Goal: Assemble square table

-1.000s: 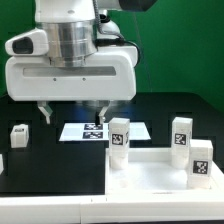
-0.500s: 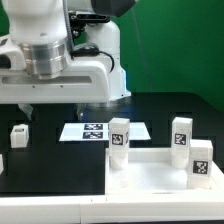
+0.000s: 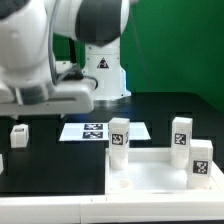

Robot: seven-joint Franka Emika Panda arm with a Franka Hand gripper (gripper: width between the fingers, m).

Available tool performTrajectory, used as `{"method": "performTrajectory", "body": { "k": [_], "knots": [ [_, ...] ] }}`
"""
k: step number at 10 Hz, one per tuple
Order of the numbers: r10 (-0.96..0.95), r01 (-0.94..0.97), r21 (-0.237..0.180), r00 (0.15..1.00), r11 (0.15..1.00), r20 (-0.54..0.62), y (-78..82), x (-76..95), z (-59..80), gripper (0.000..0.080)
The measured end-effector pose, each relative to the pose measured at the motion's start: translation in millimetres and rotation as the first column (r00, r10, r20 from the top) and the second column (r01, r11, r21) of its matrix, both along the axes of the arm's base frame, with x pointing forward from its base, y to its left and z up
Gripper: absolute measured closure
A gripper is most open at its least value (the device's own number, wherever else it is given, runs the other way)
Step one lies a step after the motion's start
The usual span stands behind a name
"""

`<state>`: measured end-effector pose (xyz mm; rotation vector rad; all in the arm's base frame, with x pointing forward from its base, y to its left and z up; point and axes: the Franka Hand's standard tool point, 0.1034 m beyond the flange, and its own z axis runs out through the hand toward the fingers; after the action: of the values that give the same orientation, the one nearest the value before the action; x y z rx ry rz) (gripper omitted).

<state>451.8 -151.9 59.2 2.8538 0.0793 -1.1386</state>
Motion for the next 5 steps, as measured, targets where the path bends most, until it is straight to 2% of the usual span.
{"method": "performTrajectory", "body": {
  "k": [3, 4, 5],
  "knots": [
    [-0.008, 0.008, 0.006, 1.000, 1.000, -0.011, 2.2, -0.1, 1.0, 0.0151],
    [0.004, -0.003, 0.014, 1.000, 1.000, -0.013, -0.2, -2.0, -0.2, 0.0151],
    [0.025, -0.024, 0.040, 0.999, 0.999, -0.019, -7.1, -10.4, -5.9, 0.0151]
  ]
}}
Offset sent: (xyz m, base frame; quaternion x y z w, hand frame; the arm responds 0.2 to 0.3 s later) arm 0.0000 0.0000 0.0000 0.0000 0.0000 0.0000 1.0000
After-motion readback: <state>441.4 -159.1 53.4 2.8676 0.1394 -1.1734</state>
